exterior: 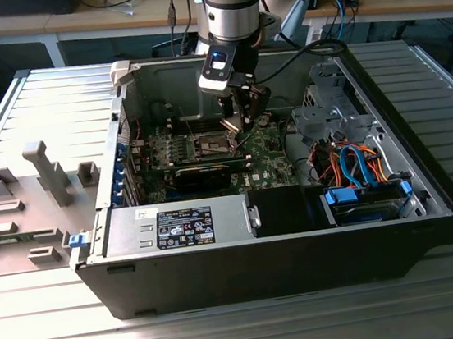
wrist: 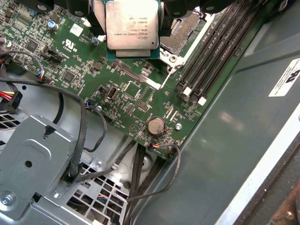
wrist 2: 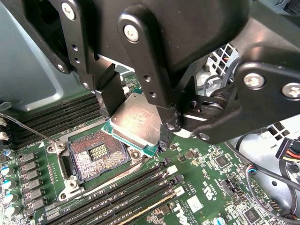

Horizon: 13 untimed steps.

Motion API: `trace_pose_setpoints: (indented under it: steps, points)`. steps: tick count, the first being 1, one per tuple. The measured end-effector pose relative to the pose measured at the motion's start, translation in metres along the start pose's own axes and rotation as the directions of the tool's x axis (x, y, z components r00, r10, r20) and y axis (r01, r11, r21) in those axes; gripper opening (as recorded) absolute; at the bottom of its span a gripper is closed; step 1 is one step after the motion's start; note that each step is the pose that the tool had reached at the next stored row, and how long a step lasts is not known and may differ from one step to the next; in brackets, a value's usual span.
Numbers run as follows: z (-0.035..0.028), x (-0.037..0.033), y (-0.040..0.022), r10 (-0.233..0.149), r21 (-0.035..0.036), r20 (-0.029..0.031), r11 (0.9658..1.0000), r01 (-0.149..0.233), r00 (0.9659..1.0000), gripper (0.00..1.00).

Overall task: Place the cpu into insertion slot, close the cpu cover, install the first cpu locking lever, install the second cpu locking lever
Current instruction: 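Place the cpu into insertion slot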

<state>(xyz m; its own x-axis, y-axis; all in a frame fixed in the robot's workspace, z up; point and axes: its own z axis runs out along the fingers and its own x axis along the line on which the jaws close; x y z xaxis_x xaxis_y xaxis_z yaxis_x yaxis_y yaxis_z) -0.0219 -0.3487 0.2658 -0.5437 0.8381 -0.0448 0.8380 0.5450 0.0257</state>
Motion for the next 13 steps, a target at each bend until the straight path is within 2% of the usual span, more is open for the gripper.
trace_pose_setpoints:
  steps: [13]
  points:
    - [0.0,0.0,0.0,0.008,0.0004,0.0003,1.0,-0.008,1.0,0.54]
